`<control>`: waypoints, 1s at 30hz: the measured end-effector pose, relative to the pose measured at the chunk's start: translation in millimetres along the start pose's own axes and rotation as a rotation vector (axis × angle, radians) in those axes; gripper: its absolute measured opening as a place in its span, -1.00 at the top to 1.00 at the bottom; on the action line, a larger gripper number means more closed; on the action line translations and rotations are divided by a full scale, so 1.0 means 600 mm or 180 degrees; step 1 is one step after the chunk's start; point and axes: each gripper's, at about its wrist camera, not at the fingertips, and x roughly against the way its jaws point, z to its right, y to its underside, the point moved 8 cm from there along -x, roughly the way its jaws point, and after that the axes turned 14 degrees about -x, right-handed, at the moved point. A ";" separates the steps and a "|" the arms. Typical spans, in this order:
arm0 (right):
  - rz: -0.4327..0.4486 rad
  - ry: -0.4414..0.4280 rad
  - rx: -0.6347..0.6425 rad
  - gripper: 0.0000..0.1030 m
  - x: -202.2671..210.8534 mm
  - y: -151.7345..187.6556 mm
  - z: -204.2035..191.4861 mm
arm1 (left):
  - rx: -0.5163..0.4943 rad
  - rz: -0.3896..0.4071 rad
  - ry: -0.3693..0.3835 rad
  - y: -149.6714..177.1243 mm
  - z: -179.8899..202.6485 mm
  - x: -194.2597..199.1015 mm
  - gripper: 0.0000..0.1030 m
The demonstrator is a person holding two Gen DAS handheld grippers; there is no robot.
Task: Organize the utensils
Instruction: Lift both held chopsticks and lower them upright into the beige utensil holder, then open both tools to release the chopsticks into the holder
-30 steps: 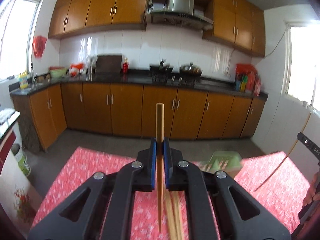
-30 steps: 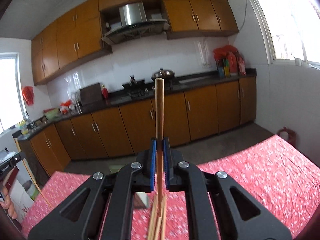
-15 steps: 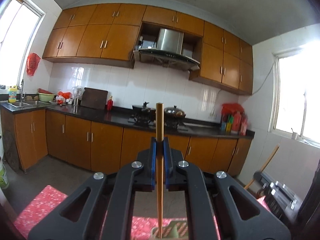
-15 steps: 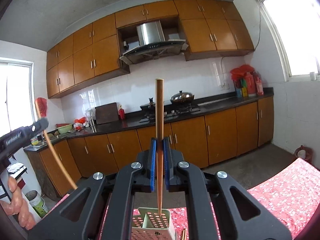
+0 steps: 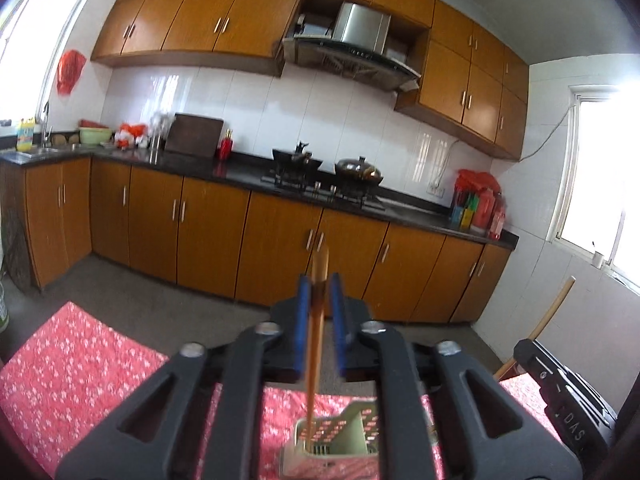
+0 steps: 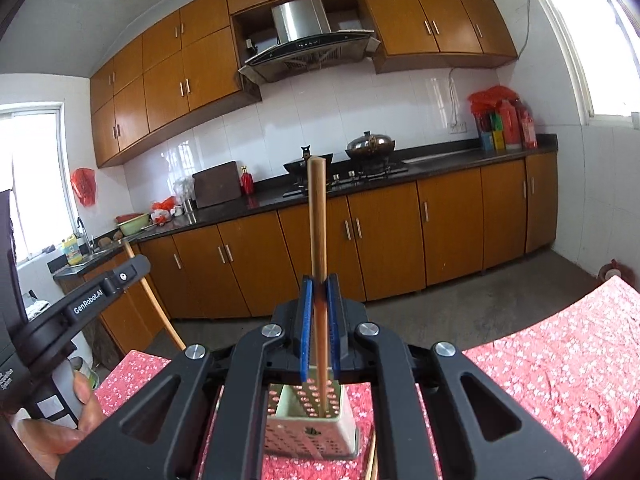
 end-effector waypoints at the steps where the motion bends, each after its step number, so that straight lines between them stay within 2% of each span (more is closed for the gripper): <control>1: -0.0011 0.0005 -0.0009 0.45 0.002 0.001 0.001 | -0.0006 -0.0008 -0.0019 0.002 -0.003 0.002 0.43; 2: 0.0003 0.0020 -0.0027 0.06 0.009 0.000 0.002 | -0.0014 -0.0005 -0.0024 0.004 -0.008 0.007 0.37; 3: 0.0031 0.0019 -0.0035 -0.02 0.013 -0.004 0.002 | -0.0024 -0.0012 -0.0033 0.004 -0.011 0.011 0.37; 13: 0.0167 0.0145 -0.0001 -0.02 0.096 -0.029 0.016 | 0.0041 -0.0008 -0.0173 0.000 -0.073 0.107 0.20; 18: 0.0051 0.0292 -0.0083 -0.02 0.139 -0.002 0.054 | 0.0012 -0.0095 -0.0281 0.043 -0.112 0.166 0.16; 22: -0.0201 0.0449 -0.0155 -0.02 0.153 0.054 0.096 | -0.0008 -0.0305 -0.0407 0.110 -0.143 0.196 0.13; 25: -0.0584 0.0589 -0.0200 0.02 0.134 0.126 0.132 | -0.0042 -0.0567 -0.0475 0.183 -0.155 0.204 0.11; 30: -0.1308 0.0779 -0.0185 0.49 0.087 0.255 0.175 | -0.0108 -0.1063 -0.0400 0.302 -0.148 0.194 0.11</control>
